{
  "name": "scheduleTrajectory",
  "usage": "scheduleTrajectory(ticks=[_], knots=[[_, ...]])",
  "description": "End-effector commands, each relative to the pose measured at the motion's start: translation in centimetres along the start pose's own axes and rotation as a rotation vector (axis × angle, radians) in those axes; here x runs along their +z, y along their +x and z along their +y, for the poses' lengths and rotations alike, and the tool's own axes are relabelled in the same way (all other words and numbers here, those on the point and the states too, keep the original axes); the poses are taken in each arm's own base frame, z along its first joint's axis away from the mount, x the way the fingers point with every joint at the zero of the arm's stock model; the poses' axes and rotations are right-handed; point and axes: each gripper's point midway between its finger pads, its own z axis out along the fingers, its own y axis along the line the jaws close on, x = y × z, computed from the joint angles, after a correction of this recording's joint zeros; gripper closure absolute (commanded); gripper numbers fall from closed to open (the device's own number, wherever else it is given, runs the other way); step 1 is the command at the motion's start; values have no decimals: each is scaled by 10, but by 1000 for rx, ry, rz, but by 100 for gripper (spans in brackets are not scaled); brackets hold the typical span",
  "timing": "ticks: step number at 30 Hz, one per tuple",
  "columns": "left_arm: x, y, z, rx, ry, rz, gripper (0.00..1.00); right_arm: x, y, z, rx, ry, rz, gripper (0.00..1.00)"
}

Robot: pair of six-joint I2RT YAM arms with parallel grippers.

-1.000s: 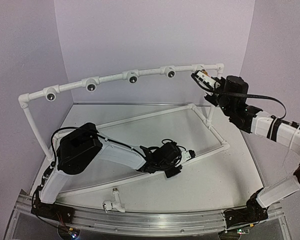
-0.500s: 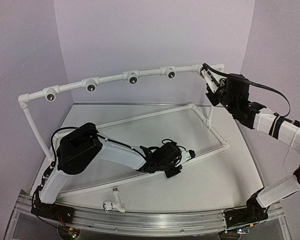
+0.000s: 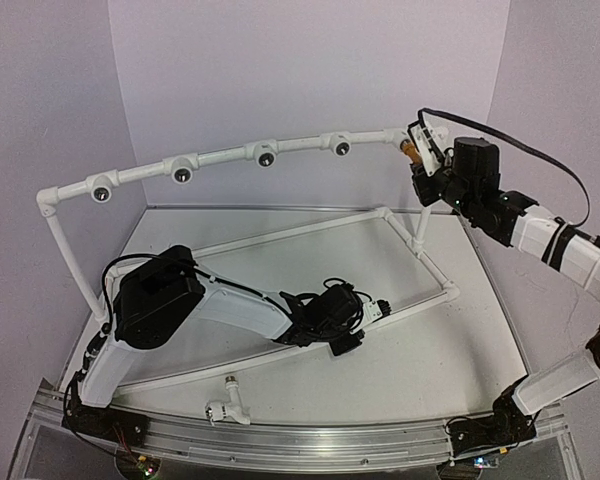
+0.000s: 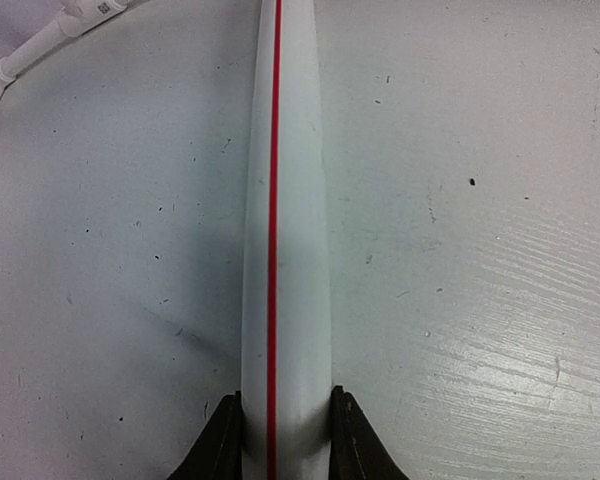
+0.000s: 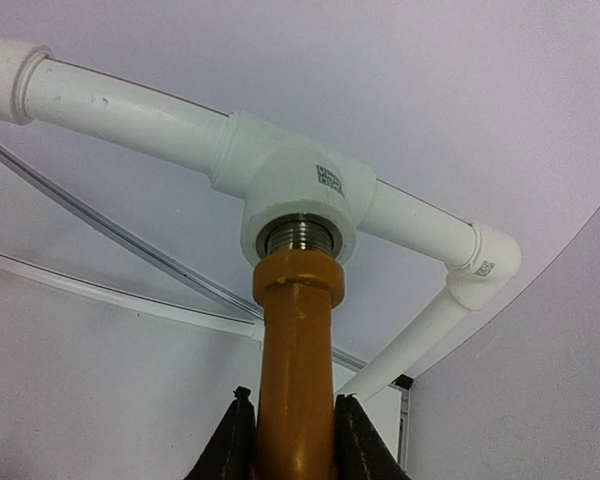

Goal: Install the water faucets
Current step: Screw the water faucet onto the adaptor.

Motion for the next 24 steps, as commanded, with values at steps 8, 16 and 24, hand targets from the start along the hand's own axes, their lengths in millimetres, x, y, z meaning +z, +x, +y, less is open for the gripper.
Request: scheduleTrajectory(ticks=[8,16,24], knots=[[-3,161,-104,136,337,468,100,-9,-78,-36,305,9,-205,100],[-3,161,-105,136,340,468,100,-14,-85,-57,476,-12,-234,100],[-3,162,-105,135,341,468,100,-5,-71,-67,626,-45,-214,100]])
